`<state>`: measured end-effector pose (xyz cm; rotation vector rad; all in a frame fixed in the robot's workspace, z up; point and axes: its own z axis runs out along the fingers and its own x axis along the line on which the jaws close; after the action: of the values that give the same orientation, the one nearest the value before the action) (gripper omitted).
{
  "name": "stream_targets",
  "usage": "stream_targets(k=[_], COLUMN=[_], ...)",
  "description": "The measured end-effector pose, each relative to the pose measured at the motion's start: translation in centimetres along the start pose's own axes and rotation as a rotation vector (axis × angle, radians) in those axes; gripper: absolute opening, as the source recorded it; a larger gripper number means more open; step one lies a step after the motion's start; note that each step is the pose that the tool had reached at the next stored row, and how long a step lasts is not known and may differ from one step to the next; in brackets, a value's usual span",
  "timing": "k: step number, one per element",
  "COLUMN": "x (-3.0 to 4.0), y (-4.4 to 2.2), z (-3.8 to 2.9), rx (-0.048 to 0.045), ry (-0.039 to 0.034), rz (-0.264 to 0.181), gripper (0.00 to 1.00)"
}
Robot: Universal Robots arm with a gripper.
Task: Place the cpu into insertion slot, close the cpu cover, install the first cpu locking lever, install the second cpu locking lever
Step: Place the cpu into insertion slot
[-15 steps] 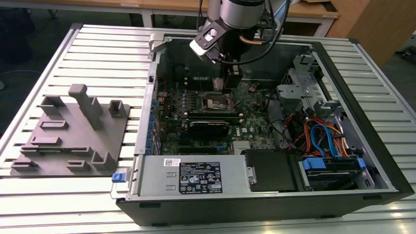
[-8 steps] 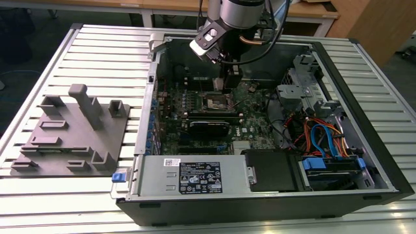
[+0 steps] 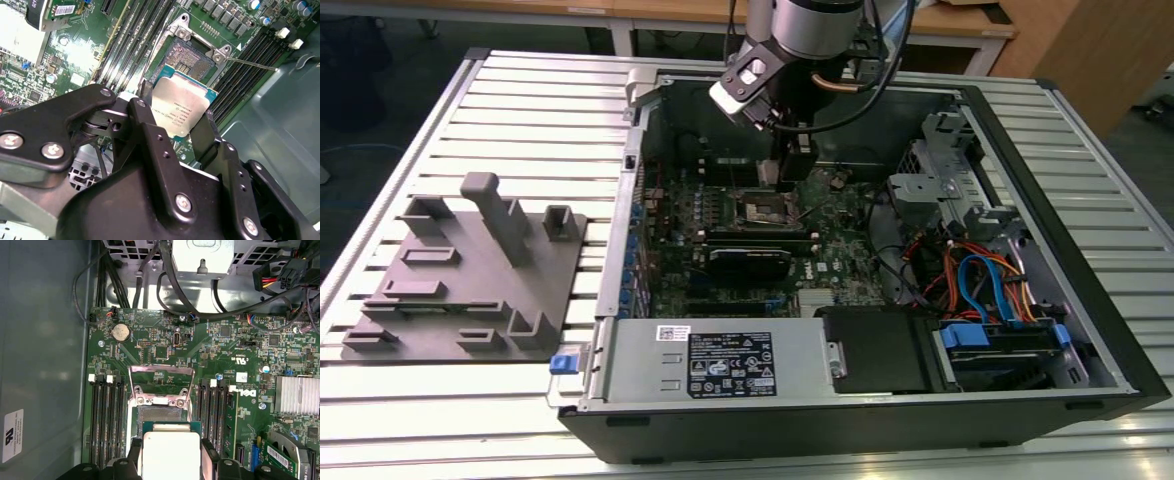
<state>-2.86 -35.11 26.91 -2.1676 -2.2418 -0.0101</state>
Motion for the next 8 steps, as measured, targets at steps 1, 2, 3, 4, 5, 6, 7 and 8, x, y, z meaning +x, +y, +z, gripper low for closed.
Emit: stream_targets(k=[1, 2, 3, 4, 5, 6, 7, 8], x=[0.0, 0.0, 0.0, -0.01, -0.01, -0.01, -0.01, -0.02], y=[0.0, 0.0, 0.0, 0.0, 0.0, 0.0, 0.01, 0.01], z=[0.04, 0.1, 0.18, 0.29, 0.45, 0.62, 0.79, 0.99], rx=[-0.0001, -0.0002, -0.0001, 0.0, -0.0001, 0.0, 0.0, 0.0], ry=[0.0002, 0.0005, 0.0003, 0.0, 0.0001, 0.0001, 0.0, 0.0001], rz=[0.0, 0.0, 0.0, 0.0, 0.0, 0.0, 0.0, 0.0], gripper=[0.54, 0.54, 0.54, 0.54, 0.54, 0.54, 0.54, 0.54])
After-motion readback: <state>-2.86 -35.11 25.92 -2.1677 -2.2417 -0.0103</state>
